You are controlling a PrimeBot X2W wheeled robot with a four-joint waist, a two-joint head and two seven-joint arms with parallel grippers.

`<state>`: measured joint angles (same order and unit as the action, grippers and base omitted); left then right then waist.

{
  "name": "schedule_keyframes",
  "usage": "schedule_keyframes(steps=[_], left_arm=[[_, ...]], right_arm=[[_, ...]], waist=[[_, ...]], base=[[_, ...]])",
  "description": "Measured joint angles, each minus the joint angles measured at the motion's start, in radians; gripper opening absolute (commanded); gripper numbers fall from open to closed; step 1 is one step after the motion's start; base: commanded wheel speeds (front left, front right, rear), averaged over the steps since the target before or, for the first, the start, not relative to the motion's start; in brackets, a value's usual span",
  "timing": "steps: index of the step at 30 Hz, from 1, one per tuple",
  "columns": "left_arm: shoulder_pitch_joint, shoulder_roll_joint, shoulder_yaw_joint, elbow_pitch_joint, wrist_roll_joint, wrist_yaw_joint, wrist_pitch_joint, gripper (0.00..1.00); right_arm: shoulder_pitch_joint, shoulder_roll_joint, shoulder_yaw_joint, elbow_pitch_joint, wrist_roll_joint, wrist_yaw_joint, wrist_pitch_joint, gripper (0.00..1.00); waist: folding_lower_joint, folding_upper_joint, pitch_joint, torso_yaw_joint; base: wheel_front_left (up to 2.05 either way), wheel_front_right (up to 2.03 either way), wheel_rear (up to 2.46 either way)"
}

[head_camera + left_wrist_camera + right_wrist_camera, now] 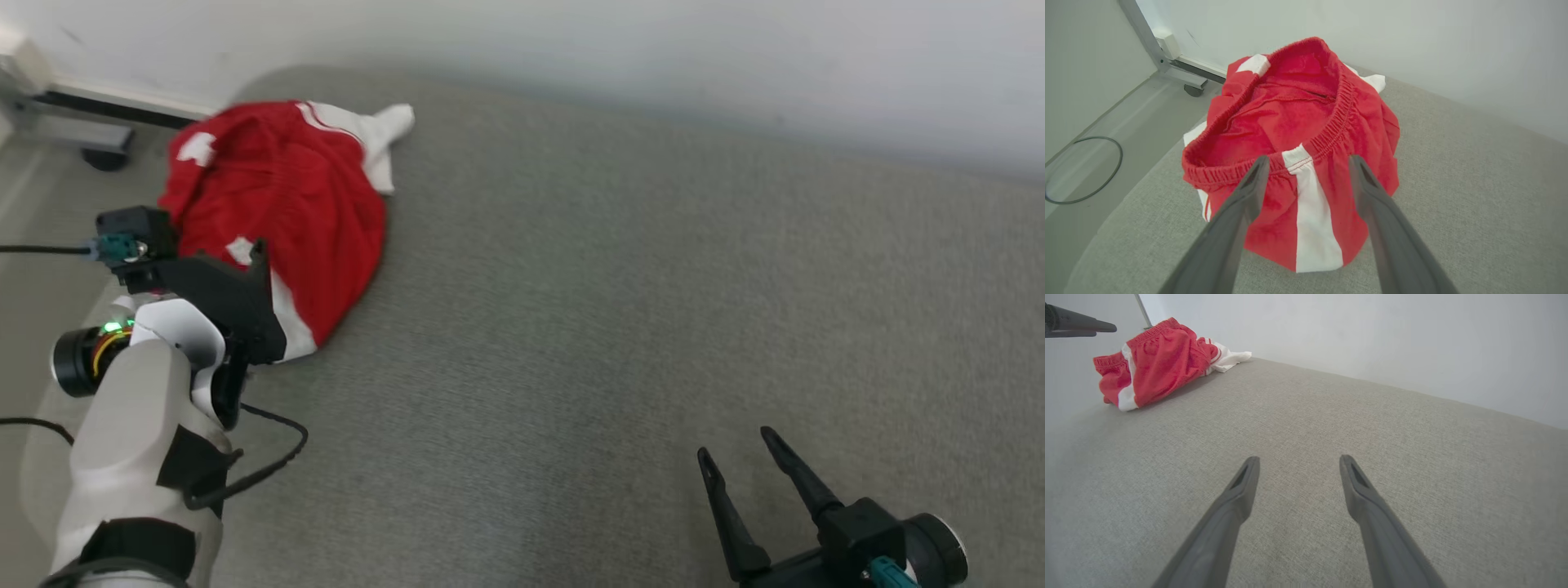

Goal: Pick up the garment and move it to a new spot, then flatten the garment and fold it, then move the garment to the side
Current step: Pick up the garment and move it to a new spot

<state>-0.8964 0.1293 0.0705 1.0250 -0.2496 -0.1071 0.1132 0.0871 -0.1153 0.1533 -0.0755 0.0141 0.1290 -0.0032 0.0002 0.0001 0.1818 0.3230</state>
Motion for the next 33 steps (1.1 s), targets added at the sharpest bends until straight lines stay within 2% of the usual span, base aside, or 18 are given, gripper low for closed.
schedule_keyframes(steps=[4,7,10,11,12,13,15,19,22,29,33], left_arm=[[-0.016,0.014,0.003,0.039,0.0,0.019,0.004,1.0],[-0.032,0.035,0.004,0.066,0.006,0.076,-0.014,1.0],[-0.04,0.046,0.009,0.094,0.006,0.115,-0.024,1.0],[-0.04,0.051,0.009,0.102,0.006,0.126,-0.03,0.78],[-0.041,0.058,0.008,0.107,0.01,0.136,-0.039,0.18],[-0.042,0.067,0.007,0.11,0.012,0.143,-0.051,0.0],[-0.047,0.073,0.003,0.119,0.013,0.141,-0.058,0.0],[-0.051,0.072,-0.013,0.133,0.013,0.106,-0.055,0.0],[-0.063,0.097,-0.032,0.133,0.024,0.081,-0.054,0.0],[-0.128,0.164,-0.113,0.085,0.089,0.035,-0.022,0.0],[-0.171,0.162,-0.15,0.024,0.097,0.003,0.001,0.0]], right_arm=[[0.002,-0.004,0.0,-0.027,0.0,0.0,0.006,1.0],[0.008,-0.005,0.003,-0.039,0.002,0.0,0.012,1.0],[0.011,-0.002,0.009,-0.041,0.003,0.0,0.012,1.0],[0.011,-0.001,0.009,-0.041,0.004,0.0,0.011,1.0],[0.011,0.0,0.01,-0.04,0.004,0.0,0.011,1.0],[0.011,0.001,0.011,-0.038,0.005,0.0,0.01,1.0],[0.011,0.005,0.011,-0.03,0.011,0.0,0.004,1.0],[0.004,0.016,0.011,-0.003,0.026,0.0,-0.012,1.0],[-0.012,0.03,0.025,0.029,0.04,0.0,-0.032,1.0],[-0.035,0.059,0.047,0.135,0.091,0.0,-0.099,1.0],[-0.048,0.063,0.051,0.196,0.152,0.0,-0.155,1.0]], waist=[[0.0001,0.0,0.05,-0.04],[0.0001,0.0001,0.087,-0.083],[0.0001,0.0001,0.117,-0.122],[0.0001,0.0,0.125,-0.135],[0.0001,0.0001,0.132,-0.146],[0.0001,0.0,0.138,-0.157],[0.0,0.0,0.146,-0.176],[0.0001,0.0001,0.142,-0.195],[-0.0001,0.0,0.12,-0.199],[-0.0002,-0.0001,0.022,-0.196],[-0.0004,-0.0002,-0.056,-0.187]], base=[[0.0,0.0,0.0],[0.0,0.0,0.0],[0.0,0.0,0.0],[0.0,0.0,0.0],[0.0,0.0,0.0],[0.0,0.0,0.0],[0.0,0.0,0.0],[0.0,0.0,0.0],[0.0,0.0,0.0],[0.0,0.0,0.0],[0.0,0.0,0.0]])
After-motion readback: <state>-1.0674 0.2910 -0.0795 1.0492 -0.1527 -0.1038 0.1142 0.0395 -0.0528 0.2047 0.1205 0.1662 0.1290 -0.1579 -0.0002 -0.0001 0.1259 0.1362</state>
